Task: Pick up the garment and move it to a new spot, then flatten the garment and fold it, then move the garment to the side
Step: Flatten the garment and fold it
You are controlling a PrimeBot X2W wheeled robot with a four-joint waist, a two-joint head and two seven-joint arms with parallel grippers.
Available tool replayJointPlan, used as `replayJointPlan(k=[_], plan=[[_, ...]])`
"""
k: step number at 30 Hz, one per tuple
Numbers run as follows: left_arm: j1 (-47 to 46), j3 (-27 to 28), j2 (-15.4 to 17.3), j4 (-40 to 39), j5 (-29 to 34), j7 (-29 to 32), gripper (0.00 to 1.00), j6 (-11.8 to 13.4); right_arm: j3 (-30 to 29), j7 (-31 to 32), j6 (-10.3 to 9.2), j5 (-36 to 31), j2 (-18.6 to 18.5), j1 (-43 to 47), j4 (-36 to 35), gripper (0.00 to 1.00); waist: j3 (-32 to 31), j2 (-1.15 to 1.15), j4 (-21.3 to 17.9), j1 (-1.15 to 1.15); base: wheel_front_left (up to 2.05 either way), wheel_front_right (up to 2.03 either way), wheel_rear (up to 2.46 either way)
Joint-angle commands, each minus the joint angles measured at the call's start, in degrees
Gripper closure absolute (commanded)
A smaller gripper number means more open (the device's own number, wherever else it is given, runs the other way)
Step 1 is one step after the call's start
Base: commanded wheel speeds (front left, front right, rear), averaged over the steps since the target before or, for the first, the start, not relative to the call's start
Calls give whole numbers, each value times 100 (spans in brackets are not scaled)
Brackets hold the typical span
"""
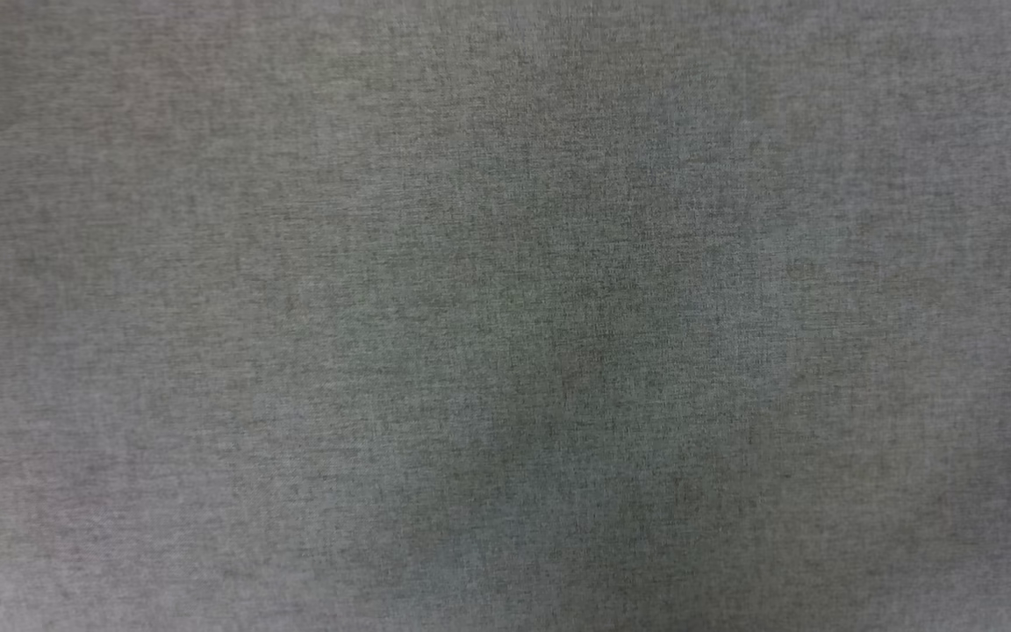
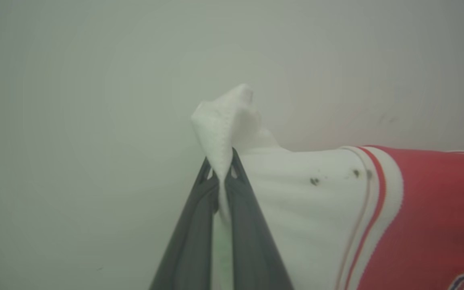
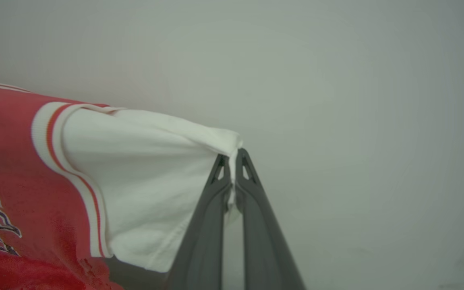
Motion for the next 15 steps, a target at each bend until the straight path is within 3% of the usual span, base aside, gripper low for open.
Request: replayJointPlan(k=[1,8,15], plan=[[127,70,13,102,-32,-36,100,-70,101,-88,-10,70,-61,-78,151,100,80,0,-30,-2,0,0,0],[831,486,-89,49,-9,-62,100,-385,546,-391,-10,442,-167,388,444,100,-160,0,31,-2,0,0,0],[2682,1271,-317,-620,88,-59,100,-525,858,-570,-11,988,-479,1927,77,100,-925,0,168,-2,0,0,0]])
